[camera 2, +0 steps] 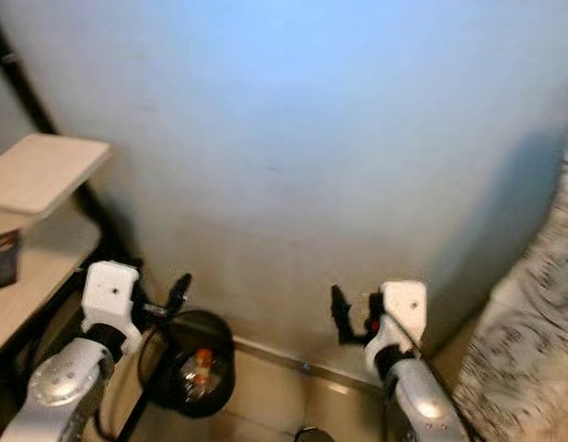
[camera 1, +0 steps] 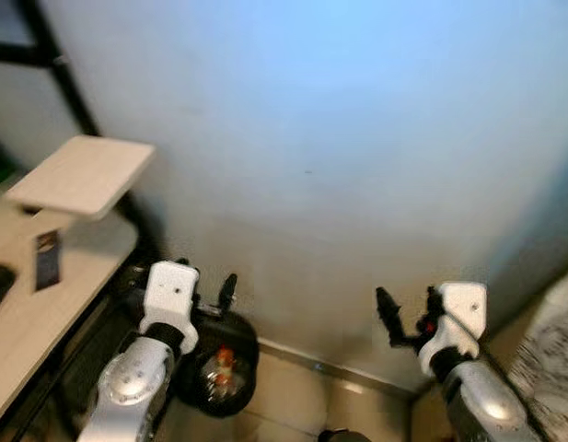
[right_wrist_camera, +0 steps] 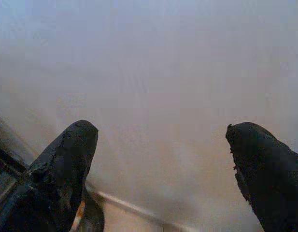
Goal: Clean up the room
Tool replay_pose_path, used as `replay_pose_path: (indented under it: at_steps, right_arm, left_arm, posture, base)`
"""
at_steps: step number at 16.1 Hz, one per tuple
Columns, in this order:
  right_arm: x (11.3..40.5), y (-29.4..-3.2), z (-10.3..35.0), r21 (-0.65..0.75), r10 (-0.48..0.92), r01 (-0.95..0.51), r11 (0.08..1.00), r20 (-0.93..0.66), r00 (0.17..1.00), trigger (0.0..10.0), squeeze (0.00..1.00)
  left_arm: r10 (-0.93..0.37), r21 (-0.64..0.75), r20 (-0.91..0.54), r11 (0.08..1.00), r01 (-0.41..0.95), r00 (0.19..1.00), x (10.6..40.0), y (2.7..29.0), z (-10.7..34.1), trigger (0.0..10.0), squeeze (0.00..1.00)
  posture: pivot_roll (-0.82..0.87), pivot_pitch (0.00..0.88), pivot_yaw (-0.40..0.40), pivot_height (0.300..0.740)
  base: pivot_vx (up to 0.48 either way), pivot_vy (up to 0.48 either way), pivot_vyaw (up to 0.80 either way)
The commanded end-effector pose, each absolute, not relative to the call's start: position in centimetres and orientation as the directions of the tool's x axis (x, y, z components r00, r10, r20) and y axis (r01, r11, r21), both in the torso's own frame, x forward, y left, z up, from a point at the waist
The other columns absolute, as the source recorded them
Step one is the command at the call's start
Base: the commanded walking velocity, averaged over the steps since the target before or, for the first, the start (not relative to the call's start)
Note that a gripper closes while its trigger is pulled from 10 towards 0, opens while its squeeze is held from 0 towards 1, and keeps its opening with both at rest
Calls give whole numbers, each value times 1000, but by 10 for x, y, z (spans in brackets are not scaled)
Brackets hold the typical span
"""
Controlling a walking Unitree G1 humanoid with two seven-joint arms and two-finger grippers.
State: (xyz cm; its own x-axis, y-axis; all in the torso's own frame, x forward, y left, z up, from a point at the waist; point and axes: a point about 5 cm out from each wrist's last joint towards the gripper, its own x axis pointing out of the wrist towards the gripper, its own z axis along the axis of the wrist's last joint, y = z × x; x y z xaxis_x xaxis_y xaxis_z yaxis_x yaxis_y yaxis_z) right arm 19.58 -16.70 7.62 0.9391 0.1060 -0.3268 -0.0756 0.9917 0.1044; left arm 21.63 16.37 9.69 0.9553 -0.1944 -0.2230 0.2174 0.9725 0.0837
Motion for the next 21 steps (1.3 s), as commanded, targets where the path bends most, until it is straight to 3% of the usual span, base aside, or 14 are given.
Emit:
replay_pose_path:
  at_steps: [1, 4, 7, 12, 21]
  right_arm:
    - [199, -160, 80, 127, 105, -69, 989, -302, 948, 10000, 0]
    - [203, -165, 77, 98, 80, -51, 994, -322, 943, 10000, 0]
    - [192, -175, 78, 109, 30, 6, 994, -327, 945, 10000, 0]
    - [204, -163, 82, 126, 22, 16, 992, -291, 957, 10000, 0]
    - [192, -176, 79, 108, -64, 99, 989, -290, 955, 10000, 0]
  left_arm:
    - [-131, 126, -226, 979, 162, 965, 217, 179, 100, 10000, 0]
    - [-38, 123, -206, 990, 65, 978, 209, 186, 108, 10000, 0]
    - [-39, 152, -239, 985, 77, 970, 201, 190, 105, 10000, 0]
    - [-73, 119, -241, 988, 104, 968, 207, 191, 106, 10000, 0]
    - [-74, 120, -243, 987, 106, 967, 202, 193, 106, 10000, 0]
  posture:
    - [-7, 0, 52, 740]
    - [31, 0, 7, 740]
    - [32, 0, -6, 740]
    - [40, 0, -14, 740]
    - [67, 0, -26, 740]
  base:
    - [0, 0, -800]
    - [0, 0, -800]
    - [0, 0, -800]
    - [0, 0, -800]
    - [0, 0, -800]
